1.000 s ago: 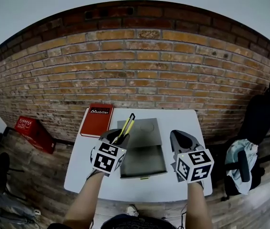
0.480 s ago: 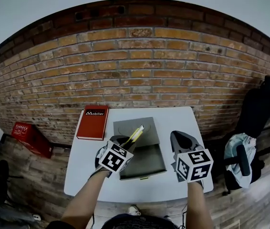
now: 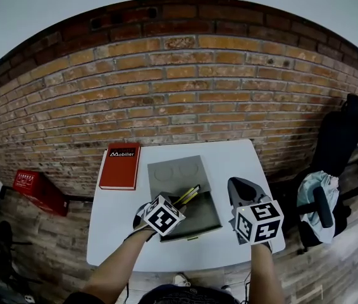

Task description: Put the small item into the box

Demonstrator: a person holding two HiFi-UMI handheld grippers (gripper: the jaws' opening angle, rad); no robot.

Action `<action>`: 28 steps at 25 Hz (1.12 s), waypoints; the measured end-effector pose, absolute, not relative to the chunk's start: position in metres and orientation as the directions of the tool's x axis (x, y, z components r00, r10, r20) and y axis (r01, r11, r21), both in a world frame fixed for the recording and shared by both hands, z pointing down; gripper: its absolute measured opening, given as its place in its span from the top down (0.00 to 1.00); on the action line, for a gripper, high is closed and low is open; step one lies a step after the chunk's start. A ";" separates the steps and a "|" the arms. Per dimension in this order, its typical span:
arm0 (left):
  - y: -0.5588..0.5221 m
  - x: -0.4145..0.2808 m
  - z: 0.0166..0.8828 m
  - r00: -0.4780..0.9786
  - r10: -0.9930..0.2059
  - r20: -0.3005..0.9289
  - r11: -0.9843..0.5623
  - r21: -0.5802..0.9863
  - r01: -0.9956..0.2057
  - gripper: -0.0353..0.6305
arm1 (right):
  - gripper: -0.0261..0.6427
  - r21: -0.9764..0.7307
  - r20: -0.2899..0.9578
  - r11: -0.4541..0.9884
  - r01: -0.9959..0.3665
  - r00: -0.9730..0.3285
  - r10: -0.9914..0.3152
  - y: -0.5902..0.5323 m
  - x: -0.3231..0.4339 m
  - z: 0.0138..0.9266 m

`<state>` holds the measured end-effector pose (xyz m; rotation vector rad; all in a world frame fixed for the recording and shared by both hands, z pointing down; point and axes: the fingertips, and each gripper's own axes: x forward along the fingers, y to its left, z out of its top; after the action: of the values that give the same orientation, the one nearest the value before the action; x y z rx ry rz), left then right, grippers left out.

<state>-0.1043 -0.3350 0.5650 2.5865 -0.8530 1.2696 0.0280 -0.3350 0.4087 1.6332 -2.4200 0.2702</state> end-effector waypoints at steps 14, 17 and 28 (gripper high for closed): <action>-0.317 -0.097 0.632 0.402 -0.228 0.887 -0.904 -0.039 -0.426 0.75 | 0.93 -0.041 0.310 0.329 -0.943 -0.325 -0.893 -0.334 0.039 0.426; -0.317 -0.098 0.641 0.380 -0.209 0.901 -0.912 -0.039 -0.408 0.75 | 0.93 -0.040 0.319 0.322 -0.946 -0.318 -0.893 -0.334 0.041 0.430; -0.317 -0.099 0.658 0.336 -0.146 0.931 -0.933 -0.017 -0.359 0.75 | 0.93 -0.046 0.332 0.297 -0.954 -0.295 -0.896 -0.338 0.051 0.436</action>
<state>-0.0990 -0.3169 0.6578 2.4045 -0.4602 1.6447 0.0514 -0.3385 0.4363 1.6954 -2.3226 0.3443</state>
